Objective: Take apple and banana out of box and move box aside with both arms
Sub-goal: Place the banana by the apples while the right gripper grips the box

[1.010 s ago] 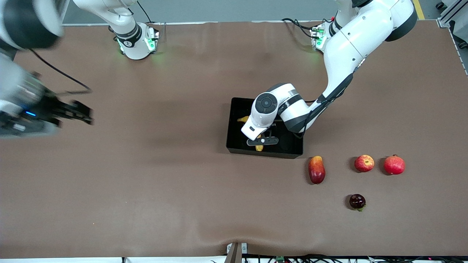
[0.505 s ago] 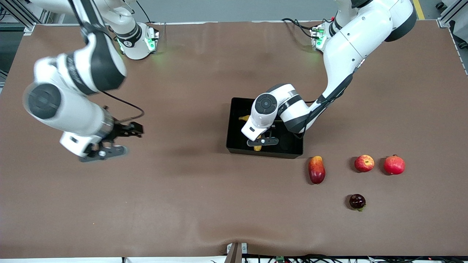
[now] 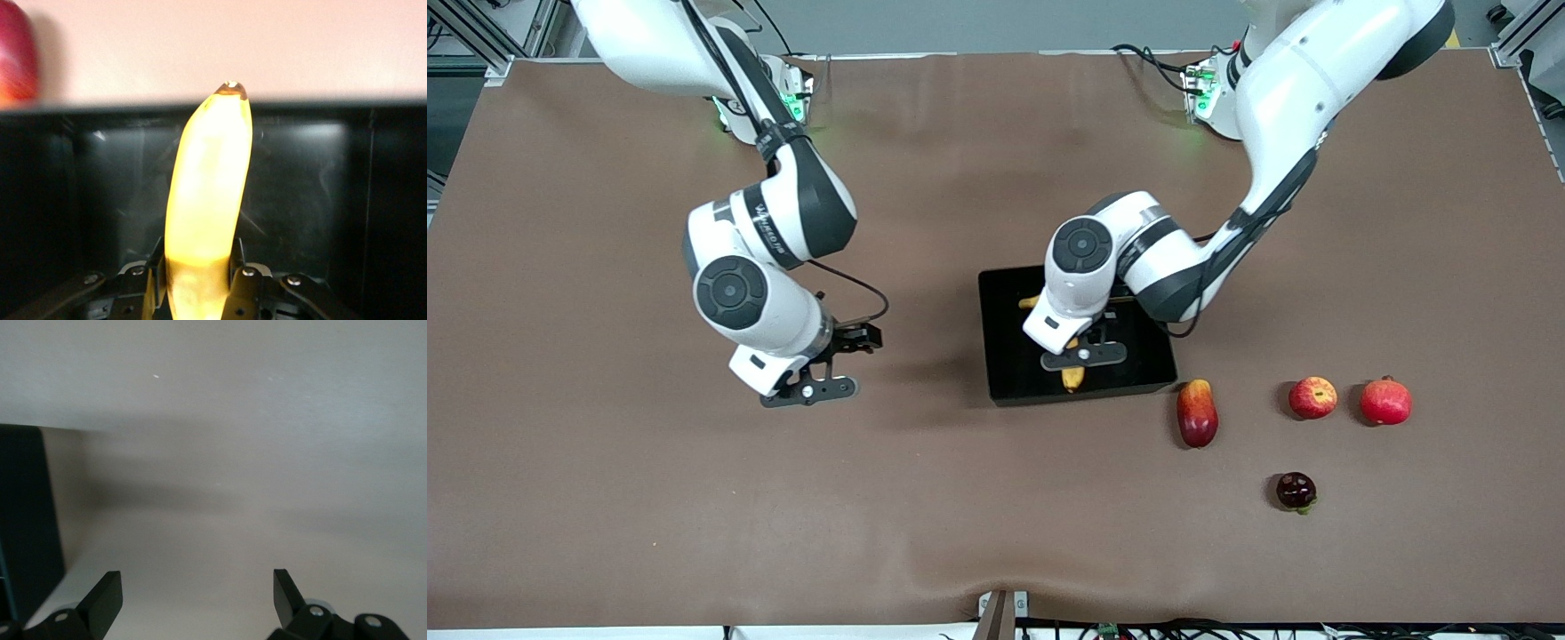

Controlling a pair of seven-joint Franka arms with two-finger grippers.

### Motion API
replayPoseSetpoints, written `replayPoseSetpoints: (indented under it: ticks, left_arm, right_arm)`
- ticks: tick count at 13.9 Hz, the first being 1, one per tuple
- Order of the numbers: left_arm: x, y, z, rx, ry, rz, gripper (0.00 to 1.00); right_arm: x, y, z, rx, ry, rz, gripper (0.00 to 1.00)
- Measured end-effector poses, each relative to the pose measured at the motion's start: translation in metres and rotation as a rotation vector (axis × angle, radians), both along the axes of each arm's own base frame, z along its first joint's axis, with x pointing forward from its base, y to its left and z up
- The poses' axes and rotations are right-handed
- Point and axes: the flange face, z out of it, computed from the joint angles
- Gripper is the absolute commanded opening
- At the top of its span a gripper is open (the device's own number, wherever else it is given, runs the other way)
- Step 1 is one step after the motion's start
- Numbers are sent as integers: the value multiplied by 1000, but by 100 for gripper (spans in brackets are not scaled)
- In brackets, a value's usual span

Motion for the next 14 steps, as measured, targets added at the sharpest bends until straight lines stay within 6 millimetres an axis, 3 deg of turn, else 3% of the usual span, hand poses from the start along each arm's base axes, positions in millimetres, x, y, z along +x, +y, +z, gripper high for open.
replayPoseSetpoints:
  ticks: [3, 6, 8, 10, 12, 14]
  left_arm:
    - [43, 64, 55, -23, -36, -31, 0]
    - [85, 162, 71, -48, -22, 0, 0]
    - [97, 220, 59, -34, 17, 9, 0]
    - [100, 263, 41, -27, 58, 20, 0]
    - [99, 296, 18, -30, 101, 41, 0]
    - [94, 316, -8, -39, 144, 57, 0]
  right_arm:
    - [-16, 48, -4, 28, -51, 27, 100]
    - [-31, 95, -33, 53, -107, 67, 100]
    - [-36, 118, -66, 73, -150, 90, 100]
    - [-45, 145, -92, 99, -199, 122, 100]
    - [-60, 166, -109, 103, -203, 157, 100]
    - [-67, 175, -117, 99, -195, 173, 100]
